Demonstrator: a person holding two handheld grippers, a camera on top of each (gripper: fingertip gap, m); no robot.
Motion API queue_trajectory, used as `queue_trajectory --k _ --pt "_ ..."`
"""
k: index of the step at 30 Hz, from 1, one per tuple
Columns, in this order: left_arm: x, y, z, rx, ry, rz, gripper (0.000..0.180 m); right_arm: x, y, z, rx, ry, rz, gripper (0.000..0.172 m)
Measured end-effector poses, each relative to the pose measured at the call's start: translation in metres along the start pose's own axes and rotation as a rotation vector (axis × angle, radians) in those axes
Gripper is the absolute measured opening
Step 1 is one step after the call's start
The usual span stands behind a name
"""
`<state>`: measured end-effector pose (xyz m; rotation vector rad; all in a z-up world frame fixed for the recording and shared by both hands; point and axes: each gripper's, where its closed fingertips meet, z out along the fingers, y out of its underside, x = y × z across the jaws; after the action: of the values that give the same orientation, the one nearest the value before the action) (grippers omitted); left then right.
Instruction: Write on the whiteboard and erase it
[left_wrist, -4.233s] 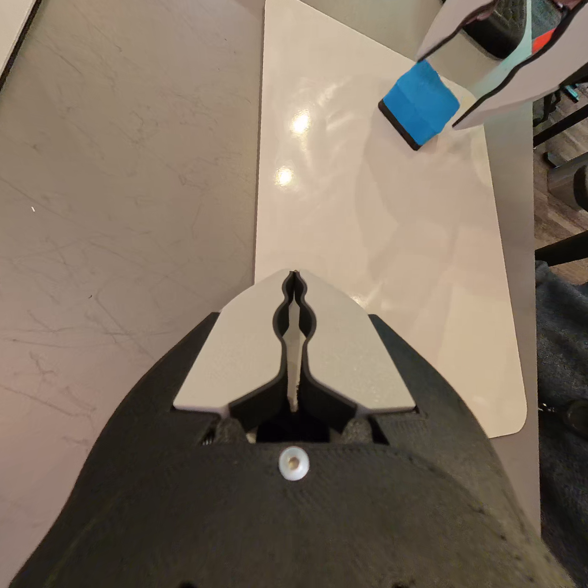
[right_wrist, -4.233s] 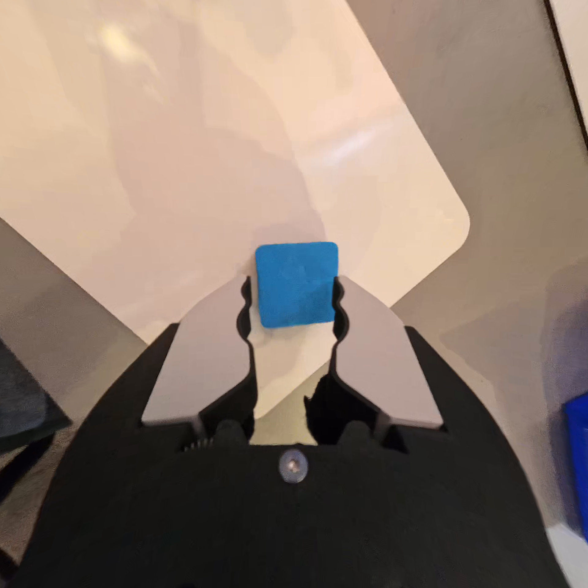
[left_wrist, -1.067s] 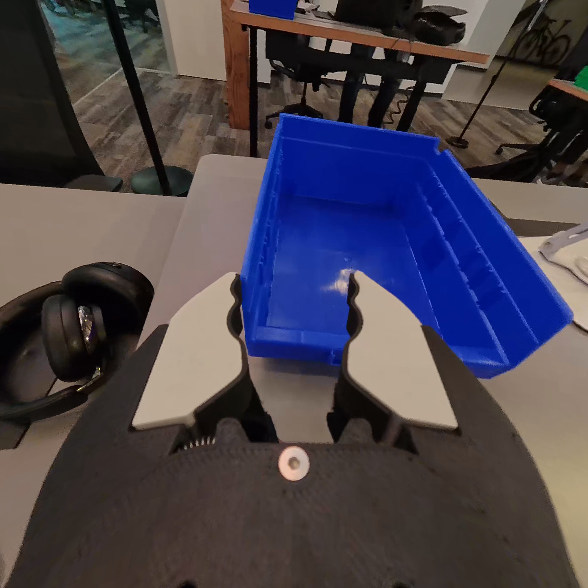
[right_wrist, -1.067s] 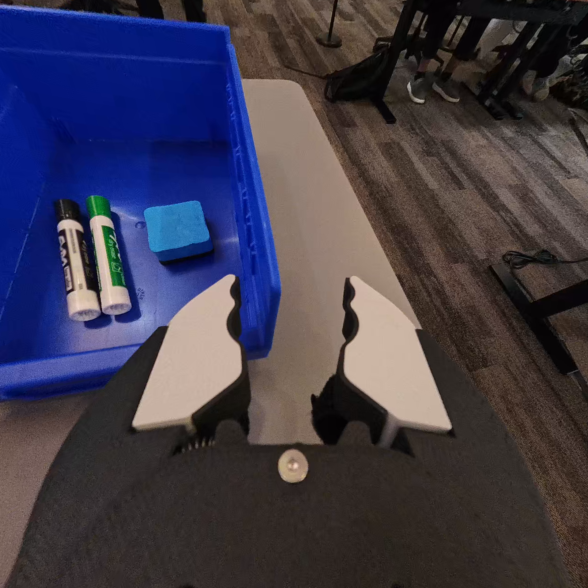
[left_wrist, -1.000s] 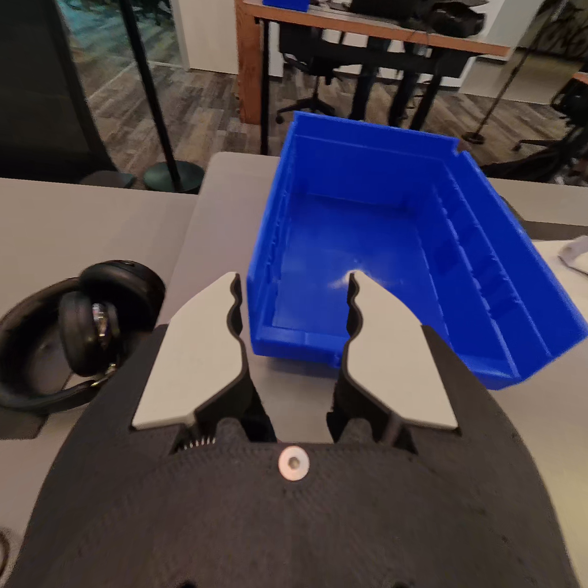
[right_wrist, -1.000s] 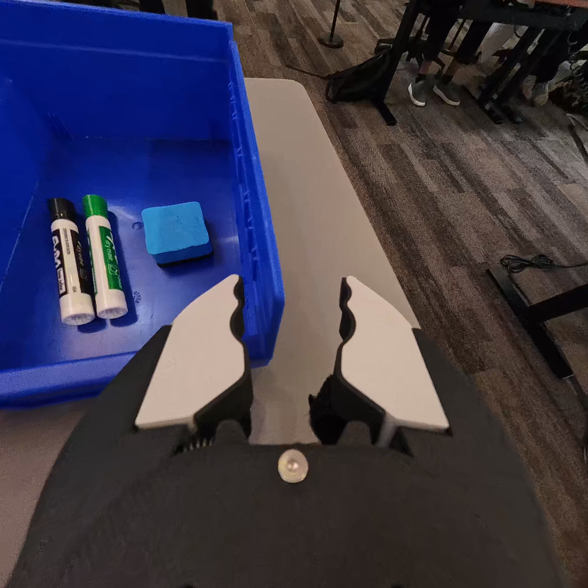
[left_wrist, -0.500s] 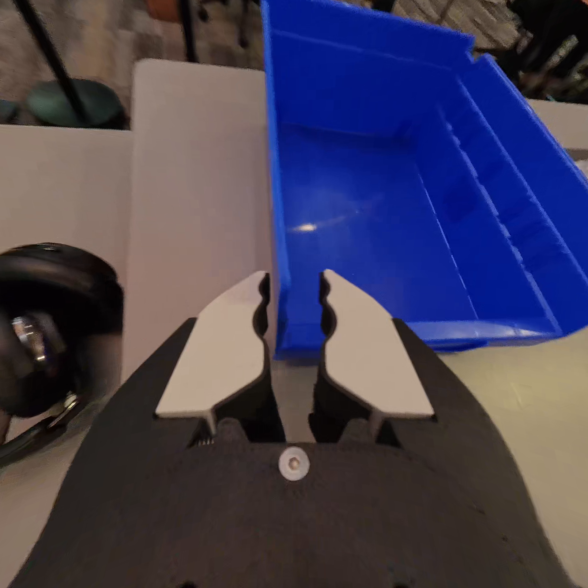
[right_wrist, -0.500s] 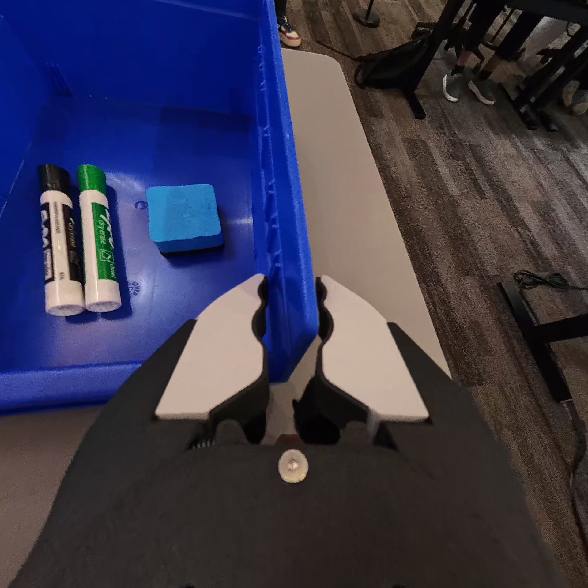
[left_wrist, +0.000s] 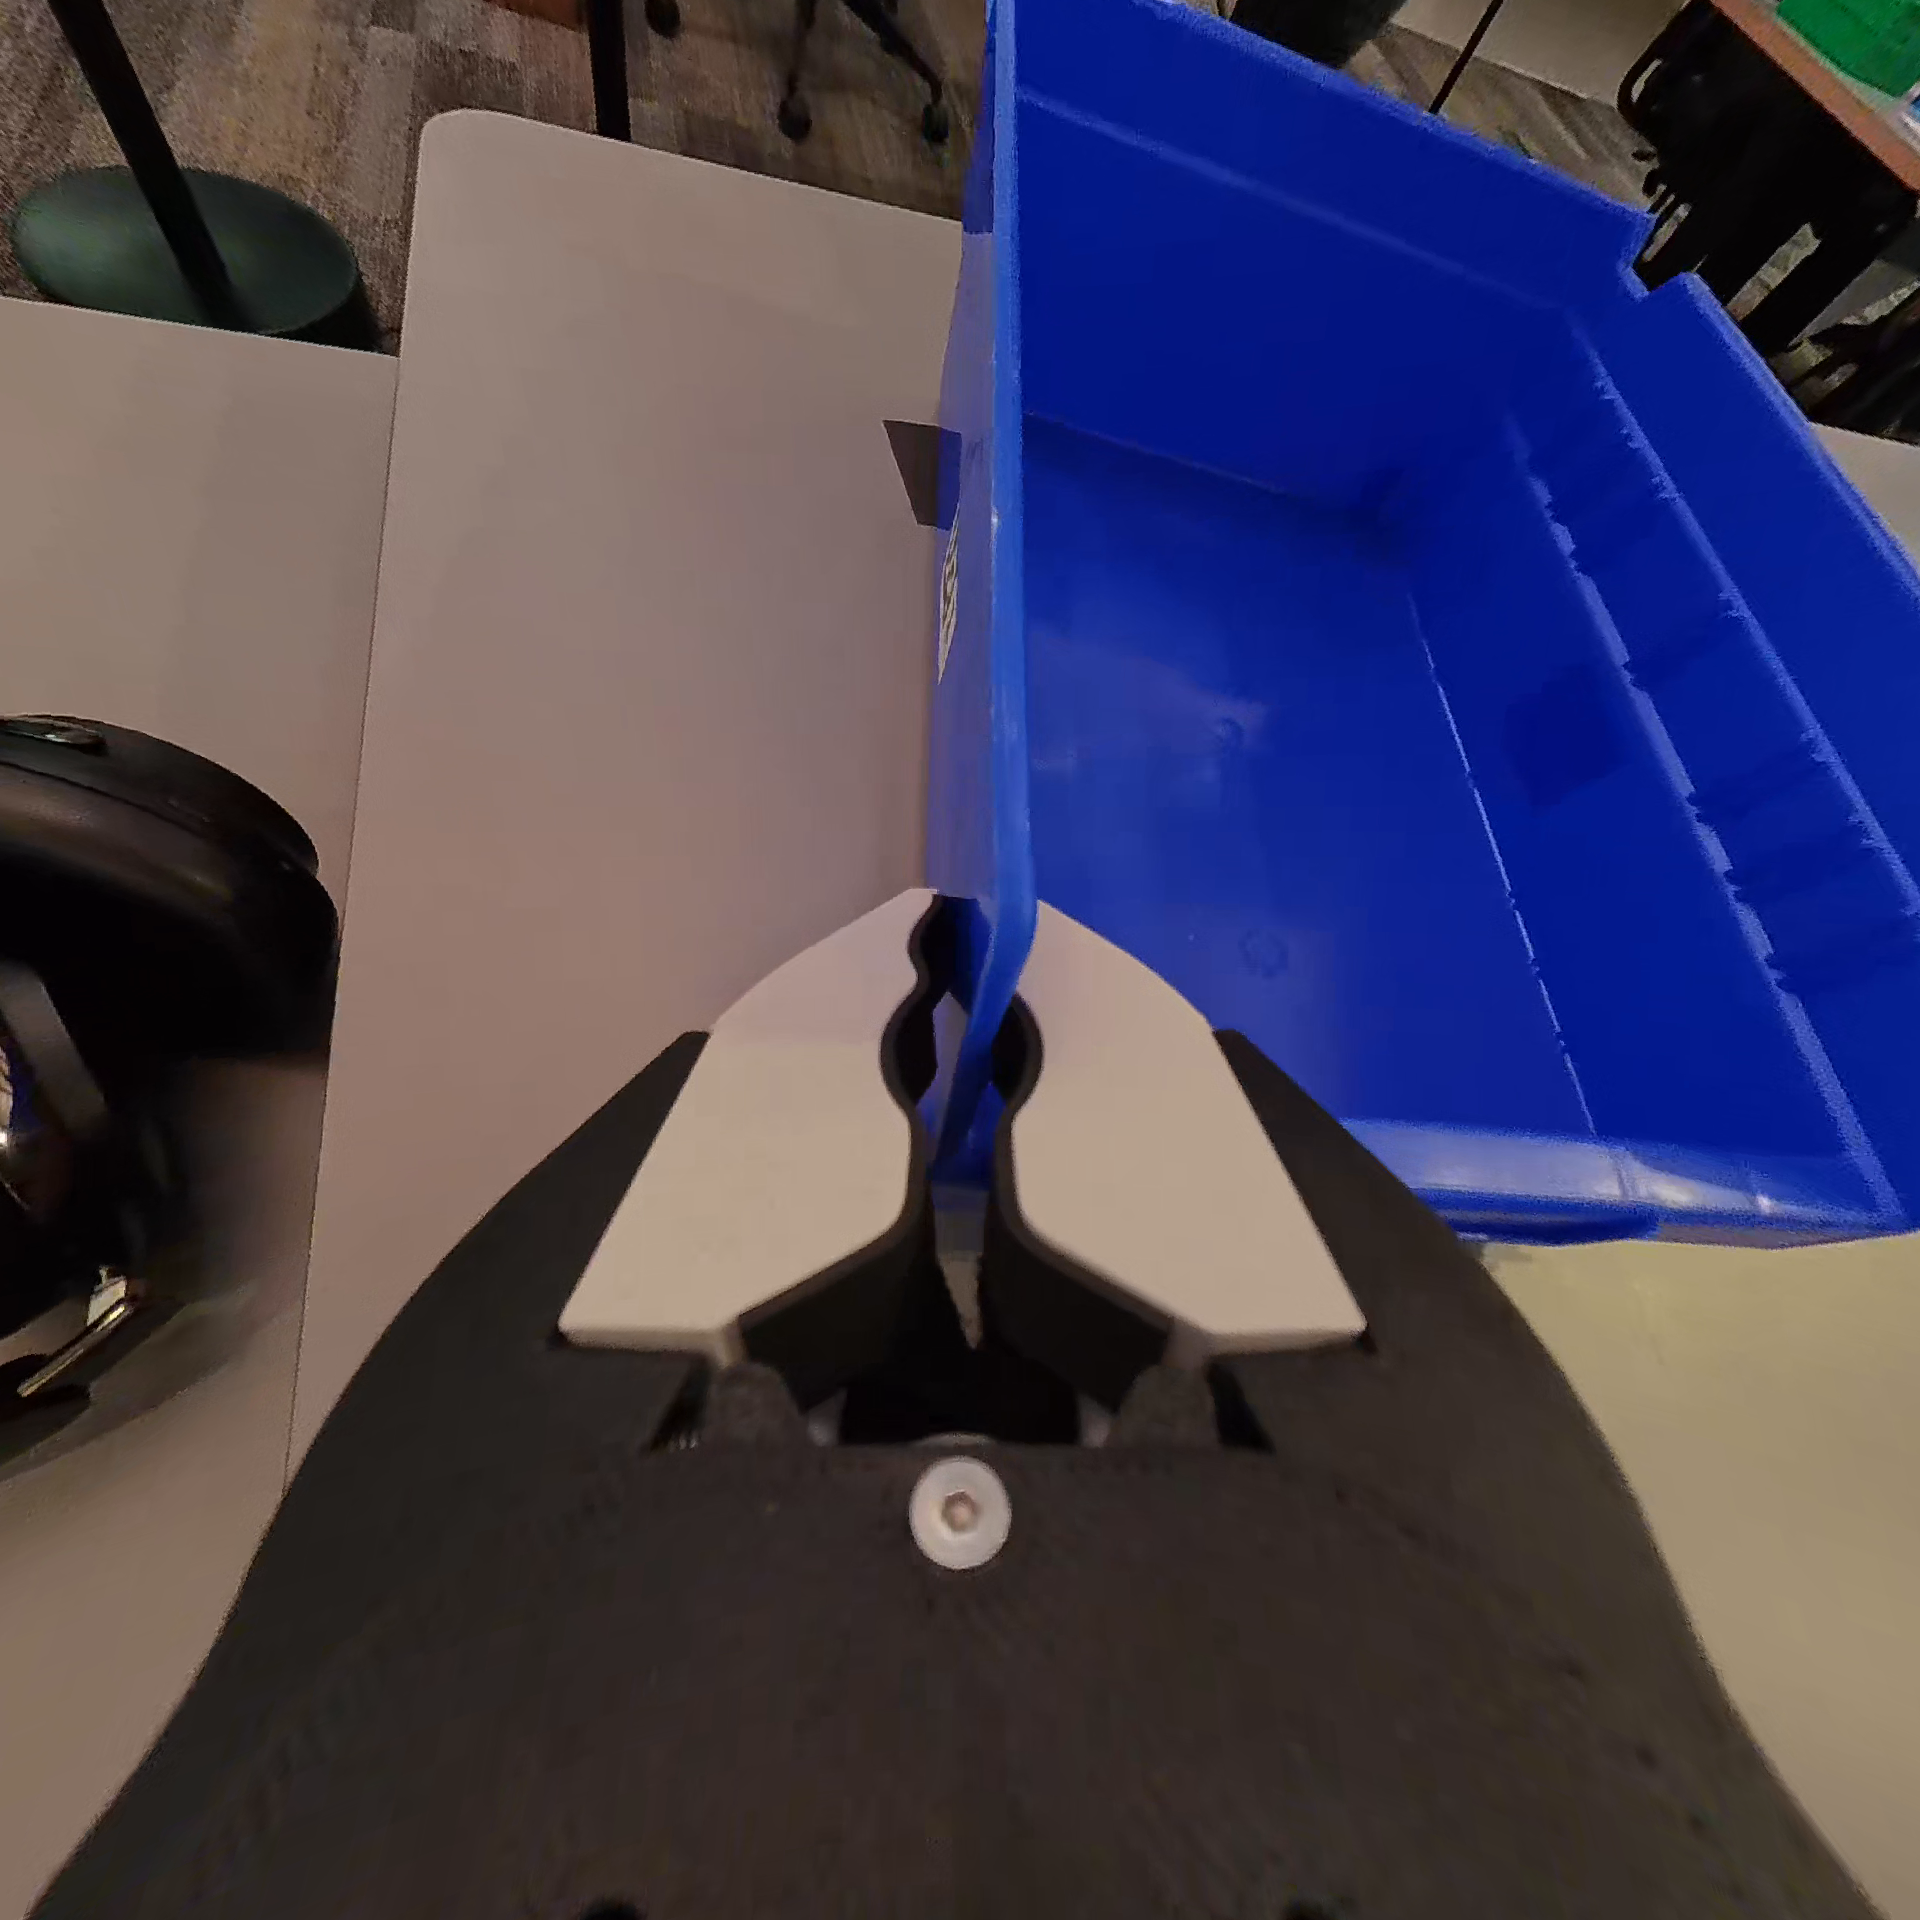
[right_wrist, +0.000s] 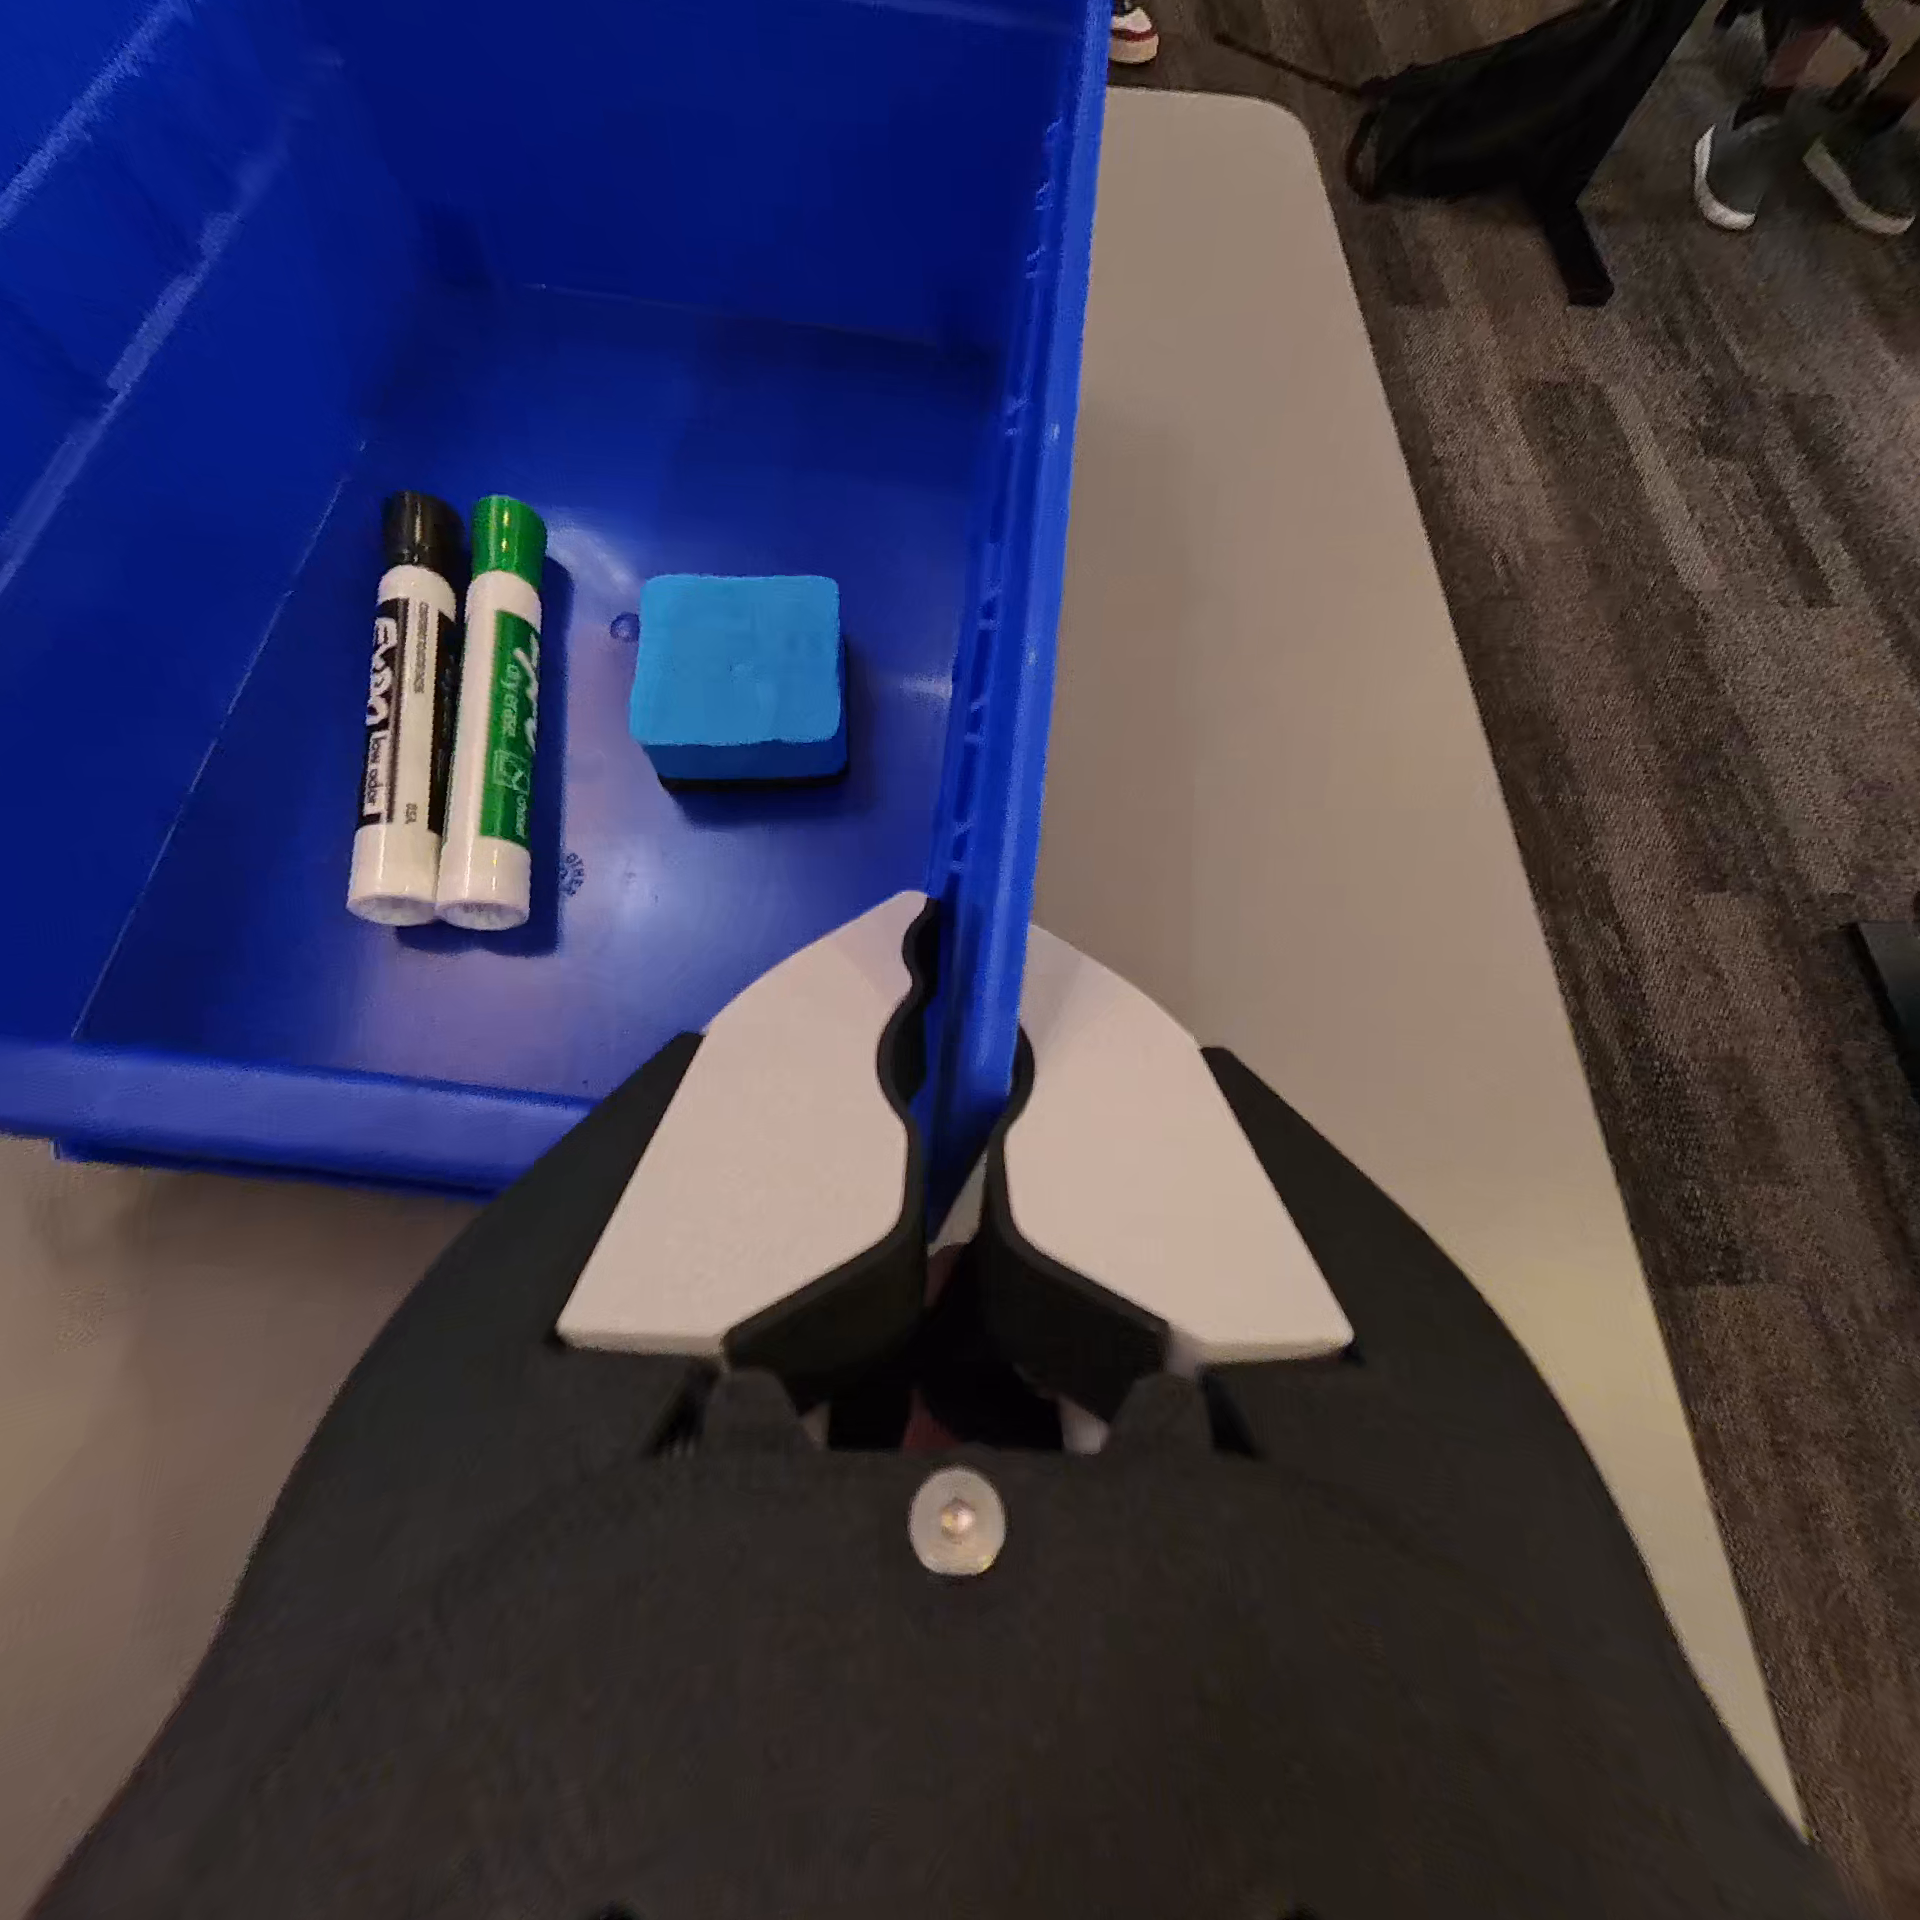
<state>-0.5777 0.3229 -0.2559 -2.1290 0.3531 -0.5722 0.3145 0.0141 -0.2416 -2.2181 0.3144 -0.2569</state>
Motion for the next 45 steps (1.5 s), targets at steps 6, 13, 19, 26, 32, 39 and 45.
queue_trajectory --k 6,13,19,26,32,39,45 --pt "0.013 0.006 -0.017 0.001 0.024 -0.008 0.004 -0.019 0.016 -0.024 -0.076 -0.011 0.01 0.005" --pt "0.033 0.02 -0.04 0.002 0.064 -0.003 0.005 -0.039 0.044 -0.075 -0.13 -0.037 0.039 0.005" --pt "0.046 0.03 -0.066 0.026 0.1 -0.015 0.005 -0.077 0.063 -0.128 -0.145 -0.069 0.021 0.005" --pt "0.051 0.038 -0.096 0.076 0.124 -0.04 0.005 -0.131 0.081 -0.168 -0.157 -0.121 -0.008 0.005" --pt "0.043 0.047 -0.116 0.101 0.119 -0.061 0.005 -0.179 0.097 -0.187 -0.154 -0.156 -0.014 0.005" --pt "0.035 0.053 -0.139 0.151 0.114 -0.087 0.005 -0.242 0.102 -0.2 -0.127 -0.19 -0.043 0.006" --pt "0.025 0.058 -0.158 0.183 0.093 -0.103 0.006 -0.309 0.11 -0.201 -0.114 -0.261 -0.049 0.006"
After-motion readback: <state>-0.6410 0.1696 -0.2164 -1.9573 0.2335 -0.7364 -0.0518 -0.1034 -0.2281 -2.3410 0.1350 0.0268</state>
